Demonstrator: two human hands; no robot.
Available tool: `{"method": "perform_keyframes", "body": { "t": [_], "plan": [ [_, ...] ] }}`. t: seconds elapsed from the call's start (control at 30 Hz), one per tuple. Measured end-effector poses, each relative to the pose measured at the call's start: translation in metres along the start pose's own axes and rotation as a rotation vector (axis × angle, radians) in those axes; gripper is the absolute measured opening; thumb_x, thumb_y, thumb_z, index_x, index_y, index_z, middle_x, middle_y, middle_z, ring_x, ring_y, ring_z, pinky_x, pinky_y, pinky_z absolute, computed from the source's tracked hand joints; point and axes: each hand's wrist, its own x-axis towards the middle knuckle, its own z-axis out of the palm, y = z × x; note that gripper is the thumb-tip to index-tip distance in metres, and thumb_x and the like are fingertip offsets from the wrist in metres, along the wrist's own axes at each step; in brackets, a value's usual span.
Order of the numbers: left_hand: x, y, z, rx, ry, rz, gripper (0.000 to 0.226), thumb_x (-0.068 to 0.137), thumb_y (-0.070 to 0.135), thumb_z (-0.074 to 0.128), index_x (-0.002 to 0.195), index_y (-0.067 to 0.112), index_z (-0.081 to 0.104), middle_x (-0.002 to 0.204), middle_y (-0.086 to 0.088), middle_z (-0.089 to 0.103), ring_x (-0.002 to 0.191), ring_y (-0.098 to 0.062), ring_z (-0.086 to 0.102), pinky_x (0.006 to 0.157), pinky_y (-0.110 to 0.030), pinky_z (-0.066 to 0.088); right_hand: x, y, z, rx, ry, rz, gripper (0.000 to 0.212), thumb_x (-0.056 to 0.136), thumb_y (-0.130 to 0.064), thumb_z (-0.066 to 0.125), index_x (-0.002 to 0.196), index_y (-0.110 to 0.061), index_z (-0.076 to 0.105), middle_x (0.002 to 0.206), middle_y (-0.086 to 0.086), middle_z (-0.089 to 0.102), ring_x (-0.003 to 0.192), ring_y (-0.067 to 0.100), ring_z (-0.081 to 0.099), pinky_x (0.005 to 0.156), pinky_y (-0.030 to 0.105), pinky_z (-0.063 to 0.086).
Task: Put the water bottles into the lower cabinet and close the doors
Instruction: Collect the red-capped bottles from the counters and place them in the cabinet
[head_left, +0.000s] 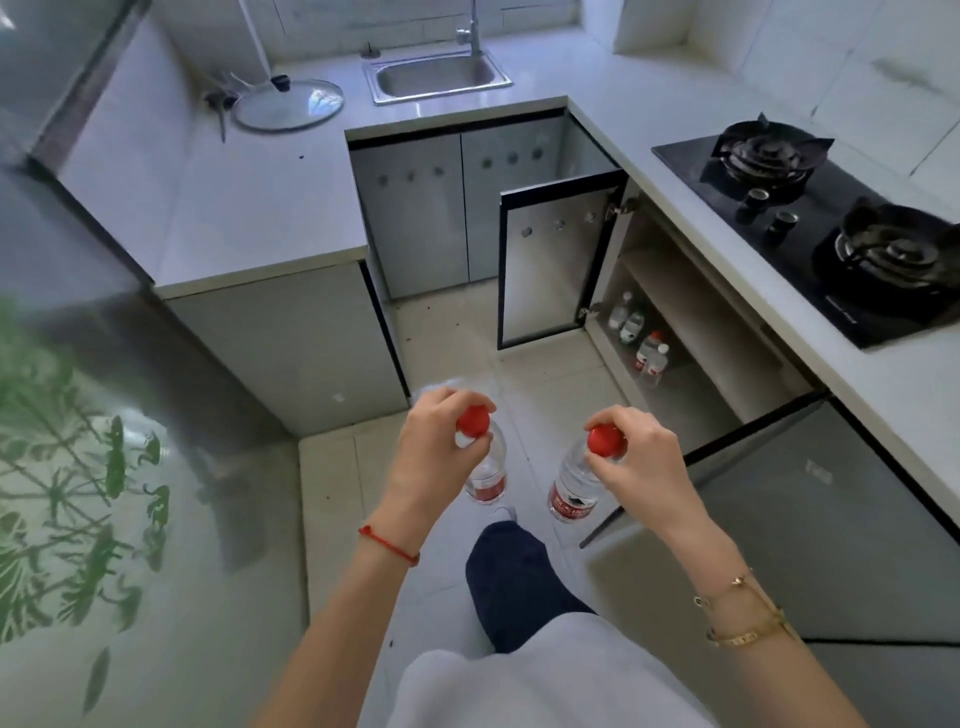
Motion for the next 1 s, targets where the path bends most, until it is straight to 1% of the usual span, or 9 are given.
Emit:
{"method": "perform_keyframes", "body": {
  "t": [0.07,0.2,0.33,0.5,0.57,0.63,0.73,0.8,1.0],
  "plan": [
    [0.033,-0.008,0.005,0.001,-0.018,0.011,0.028,0.076,0.006,0.074,0.100,0.019,0.069,0.097,0.008,0.060,0.097,-0.015,0.055,0.081,-0.012,0.039,0.032,0.003,0.007,0.004,0.005,0.016,0.023,0.077,-0.004,0.069,0.096,-0.017,0.064,0.092,-0.003,0.062,0.091,0.012,0.054,0.075,0.009,0.036],
    [0.107,-0.020,0.016,0.007,-0.066,0.042,0.028,0.077,0.008,0.074,0.101,0.021,0.069,0.099,0.007,0.062,0.100,-0.015,0.055,0.083,-0.016,0.040,0.101,0.009,0.017,0.006,0.017,0.058,0.024,0.078,-0.005,0.070,0.098,-0.016,0.063,0.095,-0.001,0.061,0.092,0.014,0.054,0.075,0.008,0.035],
    [0.184,-0.022,0.026,0.025,-0.119,0.093,0.029,0.077,0.007,0.075,0.103,0.020,0.069,0.103,0.004,0.064,0.101,-0.014,0.055,0.081,-0.006,0.035,0.164,0.020,0.019,0.002,0.071,0.096,0.026,0.076,-0.005,0.069,0.095,-0.020,0.061,0.095,-0.003,0.059,0.092,0.014,0.053,0.075,0.010,0.037],
    [0.269,-0.015,0.045,0.023,-0.181,0.161,0.029,0.078,0.008,0.074,0.104,0.021,0.070,0.106,0.004,0.065,0.101,-0.012,0.054,0.078,-0.002,0.034,0.222,0.040,0.007,0.010,0.162,0.182,0.026,0.075,-0.007,0.069,0.093,-0.022,0.059,0.096,-0.005,0.059,0.092,0.012,0.052,0.077,0.018,0.043],
    [0.300,-0.011,0.056,0.015,-0.216,0.199,0.029,0.077,0.008,0.074,0.103,0.021,0.071,0.105,0.005,0.066,0.100,-0.013,0.056,0.078,-0.005,0.036,0.239,0.051,0.000,0.009,0.196,0.234,0.027,0.076,-0.008,0.069,0.093,-0.024,0.058,0.096,-0.005,0.059,0.091,0.010,0.052,0.075,0.013,0.039],
    [0.331,-0.008,0.071,0.006,-0.258,0.238,0.028,0.077,0.008,0.075,0.102,0.021,0.071,0.104,0.005,0.066,0.099,-0.014,0.057,0.080,-0.008,0.038,0.255,0.064,-0.006,0.004,0.230,0.294,0.027,0.076,-0.008,0.069,0.093,-0.024,0.058,0.096,-0.006,0.059,0.090,0.010,0.052,0.074,0.014,0.038],
    [0.375,-0.004,0.097,-0.015,-0.330,0.285,0.027,0.077,0.009,0.076,0.101,0.022,0.072,0.103,0.005,0.066,0.098,-0.017,0.060,0.085,-0.026,0.051,0.275,0.086,-0.014,-0.011,0.273,0.385,0.026,0.075,-0.007,0.069,0.093,-0.022,0.058,0.096,-0.004,0.059,0.090,0.012,0.052,0.076,0.019,0.039],
    [0.402,0.000,0.118,-0.025,-0.372,0.328,0.027,0.077,0.011,0.077,0.101,0.022,0.072,0.104,0.005,0.067,0.098,-0.018,0.061,0.086,-0.034,0.054,0.288,0.103,-0.019,-0.016,0.302,0.444,0.025,0.074,-0.005,0.069,0.092,-0.020,0.058,0.095,-0.004,0.059,0.091,0.014,0.052,0.076,0.022,0.041],
    [0.482,0.013,0.200,-0.030,-0.552,0.444,0.027,0.075,0.012,0.077,0.100,0.023,0.074,0.099,0.007,0.068,0.094,-0.016,0.062,0.085,-0.029,0.052,0.326,0.161,-0.025,-0.026,0.440,0.642,0.023,0.071,0.003,0.066,0.086,-0.013,0.060,0.090,-0.004,0.057,0.090,0.020,0.052,0.077,0.026,0.038]
  ]
}}
